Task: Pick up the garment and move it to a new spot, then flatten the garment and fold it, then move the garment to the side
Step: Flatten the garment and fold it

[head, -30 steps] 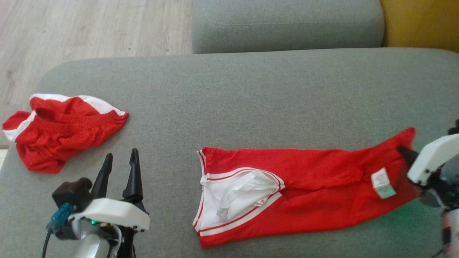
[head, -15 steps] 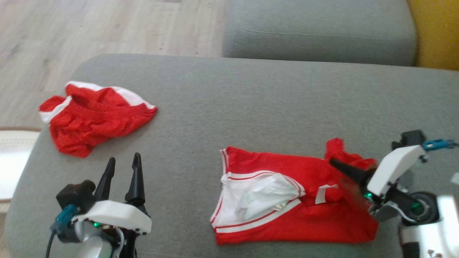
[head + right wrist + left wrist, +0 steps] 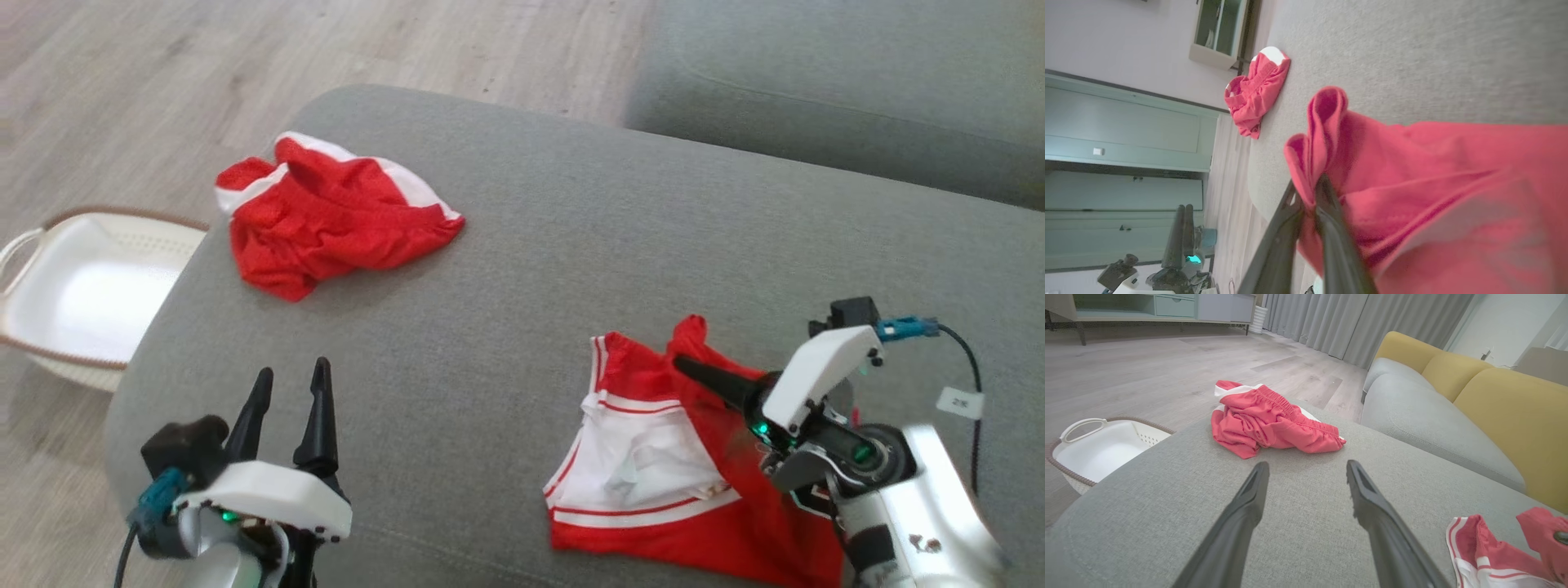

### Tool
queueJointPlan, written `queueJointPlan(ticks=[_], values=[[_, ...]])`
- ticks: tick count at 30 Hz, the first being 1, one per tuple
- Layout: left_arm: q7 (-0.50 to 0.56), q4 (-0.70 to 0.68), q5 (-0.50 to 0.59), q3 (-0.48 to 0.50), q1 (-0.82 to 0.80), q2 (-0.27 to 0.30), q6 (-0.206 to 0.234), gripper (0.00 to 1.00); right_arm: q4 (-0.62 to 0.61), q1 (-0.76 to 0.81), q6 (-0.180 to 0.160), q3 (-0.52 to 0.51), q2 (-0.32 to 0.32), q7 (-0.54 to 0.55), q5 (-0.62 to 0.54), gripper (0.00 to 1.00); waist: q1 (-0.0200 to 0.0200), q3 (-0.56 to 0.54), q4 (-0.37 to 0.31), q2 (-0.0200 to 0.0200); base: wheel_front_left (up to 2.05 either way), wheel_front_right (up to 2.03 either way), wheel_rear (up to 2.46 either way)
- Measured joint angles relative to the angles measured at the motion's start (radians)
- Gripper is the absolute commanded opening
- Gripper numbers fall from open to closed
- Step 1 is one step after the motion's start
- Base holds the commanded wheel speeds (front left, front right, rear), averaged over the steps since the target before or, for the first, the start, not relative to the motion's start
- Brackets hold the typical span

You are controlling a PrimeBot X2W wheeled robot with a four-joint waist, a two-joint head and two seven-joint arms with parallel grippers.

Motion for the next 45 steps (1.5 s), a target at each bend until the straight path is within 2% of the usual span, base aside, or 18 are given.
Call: queueJointPlan(ticks=[10,11,12,13,19,23,25,32,36,37,38,39,40,41,42,45], values=[[-0.001,0.019,0.000,0.000,-0.002,-0.006,-0.009,1.00,0.156,-0.048,0.000,0.108,0.000,-0.077,0.086,0.00,0.0000,0.015,0.023,0.0000,0.00,0.00,0.00],[-0.001,0.020,0.000,0.000,-0.002,-0.007,-0.009,1.00,0.166,-0.056,0.000,0.124,-0.001,-0.087,0.099,0.35,0.0000,0.016,0.021,0.0000,0.00,0.00,0.00],[-0.001,0.022,0.000,0.000,-0.002,-0.007,-0.009,1.00,0.173,-0.065,0.000,0.141,-0.001,-0.095,0.116,0.95,0.0000,0.017,0.018,0.0000,0.00,0.00,0.00],[-0.001,0.023,0.000,0.001,-0.002,-0.007,-0.009,1.00,0.177,-0.073,0.000,0.156,-0.001,-0.105,0.134,1.00,0.0000,0.018,0.015,0.0000,0.00,0.00,0.00],[-0.002,0.031,-0.003,0.001,-0.002,-0.008,-0.008,1.00,0.147,-0.099,0.000,0.197,-0.001,-0.168,0.214,1.00,0.0000,0.018,-0.021,0.0000,0.00,0.00,0.00],[-0.002,0.031,-0.003,0.003,-0.002,-0.009,-0.009,1.00,0.041,-0.105,0.000,0.151,-0.007,-0.252,0.209,1.00,0.0000,0.012,-0.054,0.0000,0.00,0.00,0.00],[-0.009,0.030,-0.003,0.006,-0.002,-0.009,-0.009,1.00,-0.029,-0.105,0.000,0.115,-0.031,-0.302,0.198,1.00,0.0000,0.010,-0.072,0.0000,0.00,0.00,0.00],[-0.010,-0.027,0.010,0.037,-0.002,-0.014,-0.010,1.00,-0.225,-0.050,0.000,0.012,-0.178,-0.498,-0.012,1.00,0.0000,0.010,-0.133,0.0000,0.00,0.00,0.00],[-0.010,-0.063,0.041,0.066,-0.004,-0.032,-0.019,1.00,-0.242,0.051,0.000,-0.013,-0.204,-0.589,-0.183,1.00,0.0000,0.020,-0.161,0.0000,0.00,0.00,0.00],[-0.010,-0.063,0.041,0.066,-0.004,-0.032,-0.019,1.00,-0.242,0.051,0.000,-0.013,-0.204,-0.589,-0.183,1.00,0.0000,0.020,-0.161,0.0000,0.00,0.00,0.00],[-0.010,-0.065,0.048,0.070,-0.004,-0.035,-0.023,1.00,-0.239,0.074,0.000,-0.022,-0.203,-0.607,-0.216,0.96,0.0000,0.022,-0.166,0.0000,0.00,0.00,0.00],[-0.010,-0.066,0.054,0.073,-0.003,-0.037,-0.026,1.00,-0.236,0.093,0.000,-0.026,-0.202,-0.621,-0.245,0.87,0.0000,0.025,-0.170,0.0000,0.00,0.00,0.00],[-0.010,-0.066,0.059,0.075,-0.003,-0.041,-0.028,1.00,-0.233,0.108,0.000,-0.026,-0.199,-0.635,-0.274,0.54,0.0000,0.027,-0.173,0.0000,0.00,0.00,0.00],[-0.010,-0.066,0.064,0.078,-0.003,-0.046,-0.033,1.00,-0.229,0.118,0.000,-0.026,-0.190,-0.646,-0.299,0.04,0.0000,0.029,-0.176,0.0000,0.00,0.00,0.00],[-0.010,-0.066,0.067,0.082,-0.003,-0.052,-0.036,1.00,-0.225,0.127,0.000,-0.024,-0.178,-0.656,-0.319,0.00,0.0000,0.031,-0.177,0.0000,0.00,0.00,0.00],[-0.010,-0.065,0.081,0.093,-0.003,-0.060,-0.045,1.00,-0.204,0.141,0.000,0.017,-0.142,-0.656,-0.344,0.00,0.0000,0.035,-0.176,0.0000,0.00,0.00,0.00]])
